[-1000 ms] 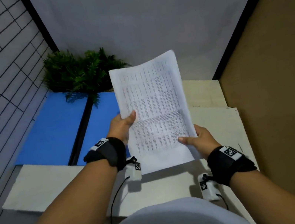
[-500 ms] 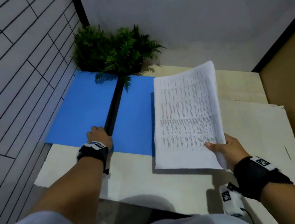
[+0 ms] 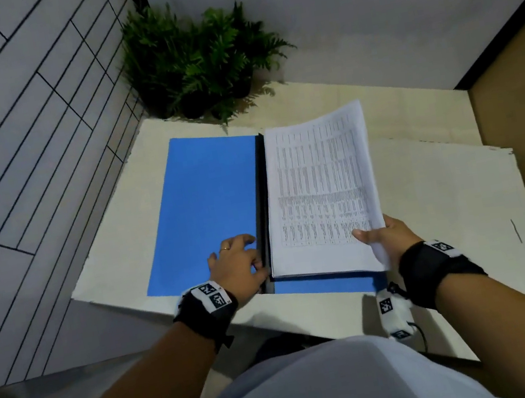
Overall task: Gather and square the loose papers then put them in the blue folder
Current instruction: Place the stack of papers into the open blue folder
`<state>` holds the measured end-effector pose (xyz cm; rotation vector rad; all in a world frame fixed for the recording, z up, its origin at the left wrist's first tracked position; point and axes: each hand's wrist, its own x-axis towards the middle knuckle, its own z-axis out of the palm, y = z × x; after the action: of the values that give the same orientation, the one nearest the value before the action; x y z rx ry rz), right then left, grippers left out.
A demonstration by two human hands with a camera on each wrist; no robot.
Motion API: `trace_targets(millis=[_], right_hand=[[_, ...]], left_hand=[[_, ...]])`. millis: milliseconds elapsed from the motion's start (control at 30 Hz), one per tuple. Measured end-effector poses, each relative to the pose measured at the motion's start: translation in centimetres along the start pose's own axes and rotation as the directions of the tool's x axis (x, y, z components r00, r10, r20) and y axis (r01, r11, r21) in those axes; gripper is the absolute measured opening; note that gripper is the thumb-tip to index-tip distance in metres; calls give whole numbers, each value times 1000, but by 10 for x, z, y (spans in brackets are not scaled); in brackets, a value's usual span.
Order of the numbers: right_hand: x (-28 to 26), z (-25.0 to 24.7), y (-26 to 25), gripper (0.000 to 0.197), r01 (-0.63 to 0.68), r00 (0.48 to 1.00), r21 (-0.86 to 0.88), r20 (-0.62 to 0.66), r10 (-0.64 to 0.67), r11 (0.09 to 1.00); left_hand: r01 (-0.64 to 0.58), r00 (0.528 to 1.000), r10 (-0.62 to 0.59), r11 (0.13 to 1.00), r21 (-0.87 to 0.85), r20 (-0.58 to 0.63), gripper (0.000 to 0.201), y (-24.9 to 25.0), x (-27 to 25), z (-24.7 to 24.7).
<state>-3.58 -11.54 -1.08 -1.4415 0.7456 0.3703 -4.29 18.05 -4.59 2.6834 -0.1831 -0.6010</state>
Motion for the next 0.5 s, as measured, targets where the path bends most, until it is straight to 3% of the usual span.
trace_targets(millis=[67, 133, 200, 267, 333, 400, 500], right_hand=[[8, 2, 4, 51, -49, 999, -106, -28, 47, 993], [13, 5, 5, 60, -73, 997, -201, -28, 69, 977], [13, 8, 3, 65, -87, 996, -251, -29, 82, 964], [14, 11, 1, 66, -90, 996, -308, -23, 87, 947], [17, 13, 3, 61, -107, 994, -360, -6, 112, 927], [16, 15, 3, 52, -92, 995, -404, 8, 104, 910], [13, 17, 0, 46, -73, 995, -461, 24, 95, 884]], left_hand=[[75, 995, -80, 994, -75, -65, 22, -12, -1, -9], [208, 957, -226, 972, -112, -183, 31, -35, 0, -19], [400, 867, -434, 899, -176, -245, 47, -63, 0, -31], [546, 776, -595, 800, -249, -208, 61, -88, -1, -40], [606, 737, -658, 744, -283, -153, 67, -103, -1, -48], [595, 741, -658, 736, -323, -134, 62, -106, -3, -59], [494, 808, -574, 782, -380, -131, 41, -92, -9, -87]])
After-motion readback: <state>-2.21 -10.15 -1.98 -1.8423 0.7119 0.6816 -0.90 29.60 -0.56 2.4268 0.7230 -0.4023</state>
